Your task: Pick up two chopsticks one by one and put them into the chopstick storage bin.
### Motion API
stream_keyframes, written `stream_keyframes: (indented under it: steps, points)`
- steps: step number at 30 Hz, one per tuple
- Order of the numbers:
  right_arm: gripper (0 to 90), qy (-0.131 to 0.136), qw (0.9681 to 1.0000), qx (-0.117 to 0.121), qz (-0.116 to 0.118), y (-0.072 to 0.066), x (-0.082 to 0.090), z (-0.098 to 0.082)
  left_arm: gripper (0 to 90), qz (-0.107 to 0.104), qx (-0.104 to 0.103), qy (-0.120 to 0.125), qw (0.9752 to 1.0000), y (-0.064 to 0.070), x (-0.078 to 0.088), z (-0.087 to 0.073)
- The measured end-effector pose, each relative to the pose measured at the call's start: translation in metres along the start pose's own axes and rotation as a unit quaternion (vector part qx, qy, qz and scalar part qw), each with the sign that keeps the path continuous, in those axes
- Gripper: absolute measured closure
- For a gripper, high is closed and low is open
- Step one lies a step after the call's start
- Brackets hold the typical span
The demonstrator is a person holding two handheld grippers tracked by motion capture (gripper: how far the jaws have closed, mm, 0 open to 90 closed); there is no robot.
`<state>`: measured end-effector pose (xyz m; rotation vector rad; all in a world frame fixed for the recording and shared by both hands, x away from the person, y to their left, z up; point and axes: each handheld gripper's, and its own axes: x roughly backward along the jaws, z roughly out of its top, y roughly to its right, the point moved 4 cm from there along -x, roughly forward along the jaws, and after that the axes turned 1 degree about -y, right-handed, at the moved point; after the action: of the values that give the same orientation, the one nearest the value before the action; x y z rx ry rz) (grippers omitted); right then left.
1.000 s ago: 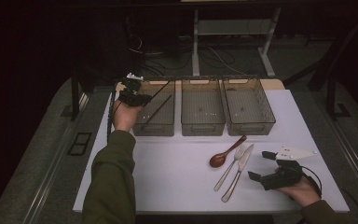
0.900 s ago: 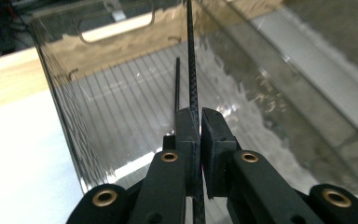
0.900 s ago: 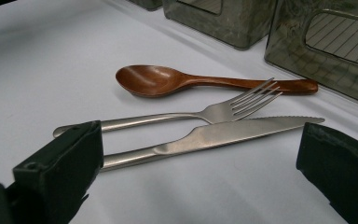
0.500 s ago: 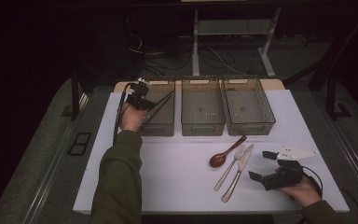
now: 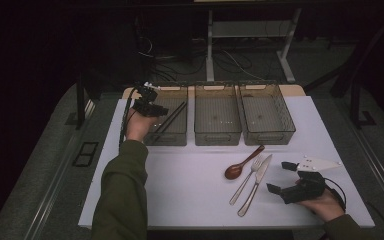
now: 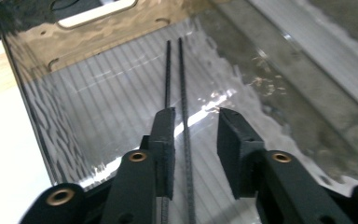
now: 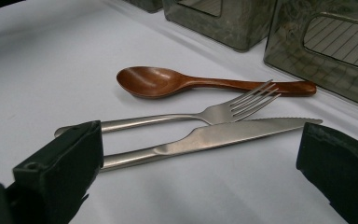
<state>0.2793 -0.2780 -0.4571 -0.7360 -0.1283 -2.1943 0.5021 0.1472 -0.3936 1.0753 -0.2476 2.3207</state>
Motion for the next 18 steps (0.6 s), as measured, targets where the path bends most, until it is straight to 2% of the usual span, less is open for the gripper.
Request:
stream_keyframes:
  steps: [8,12,18]
  points:
    - [0.1,-0.001,1.0,-0.005,-0.001,0.001,-0.001,0.001,47.5,-0.036,-0.026,0.039,0.9983,0.013,0.02,0.003]
    - [0.1,-0.001,1.0,-0.002,0.001,0.002,-0.003,0.001,42.4,-0.056,-0.039,0.058,0.996,0.023,0.029,0.002]
    - [0.1,-0.003,1.0,-0.001,0.001,0.001,-0.003,0.001,35.3,-0.077,-0.053,0.071,0.993,0.038,0.041,-0.006]
